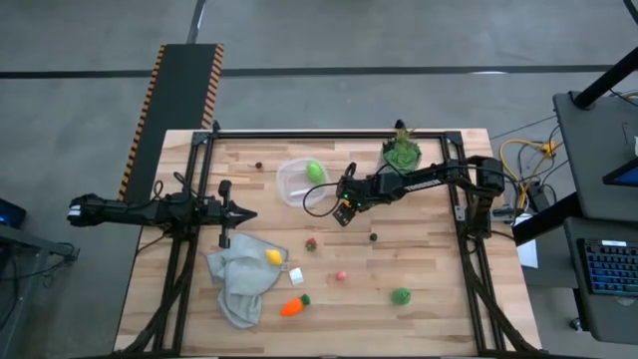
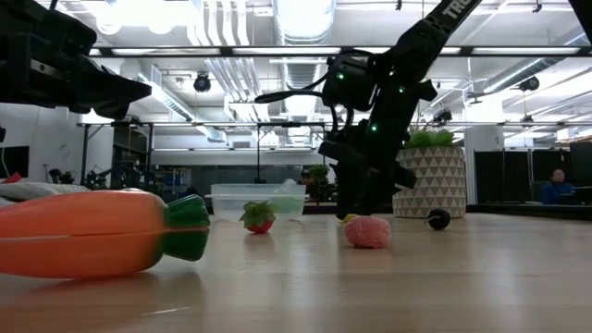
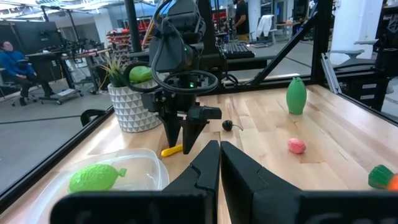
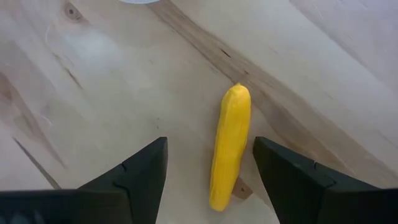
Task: Pick and placing Produce into tupperware
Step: Put the yellow corn into the transparent bin
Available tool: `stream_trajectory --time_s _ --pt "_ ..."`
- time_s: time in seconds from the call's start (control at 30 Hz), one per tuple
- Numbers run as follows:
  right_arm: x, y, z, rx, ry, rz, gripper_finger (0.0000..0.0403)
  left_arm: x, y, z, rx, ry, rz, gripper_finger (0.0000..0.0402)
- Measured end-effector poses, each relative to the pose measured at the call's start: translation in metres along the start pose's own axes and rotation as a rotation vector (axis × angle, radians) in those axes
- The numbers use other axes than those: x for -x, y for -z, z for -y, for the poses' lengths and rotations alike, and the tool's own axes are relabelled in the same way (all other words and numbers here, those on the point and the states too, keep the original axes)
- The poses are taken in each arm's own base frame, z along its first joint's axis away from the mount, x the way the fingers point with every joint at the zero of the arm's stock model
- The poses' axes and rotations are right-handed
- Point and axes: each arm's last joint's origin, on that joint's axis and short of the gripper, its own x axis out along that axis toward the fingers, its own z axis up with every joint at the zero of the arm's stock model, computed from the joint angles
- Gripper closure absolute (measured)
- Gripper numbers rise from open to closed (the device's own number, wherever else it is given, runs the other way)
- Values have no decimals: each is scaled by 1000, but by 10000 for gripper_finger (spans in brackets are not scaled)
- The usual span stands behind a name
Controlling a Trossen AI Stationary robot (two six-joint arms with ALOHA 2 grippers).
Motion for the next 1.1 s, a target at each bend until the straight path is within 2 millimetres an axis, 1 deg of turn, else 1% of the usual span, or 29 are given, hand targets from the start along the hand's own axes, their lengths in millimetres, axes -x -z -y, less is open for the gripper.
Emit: stream_trajectory --time_s 0.27,0.67,1.1 --pt "0 1 1 -32 6 -4 200 0 0 0 0 0 0 402" --pt "-3 6 5 -32 23 -18 260 0 0 0 0 0 0 402" --pt "-4 8 6 -26 31 -29 315 -1 1 0 -1 1 -11 402"
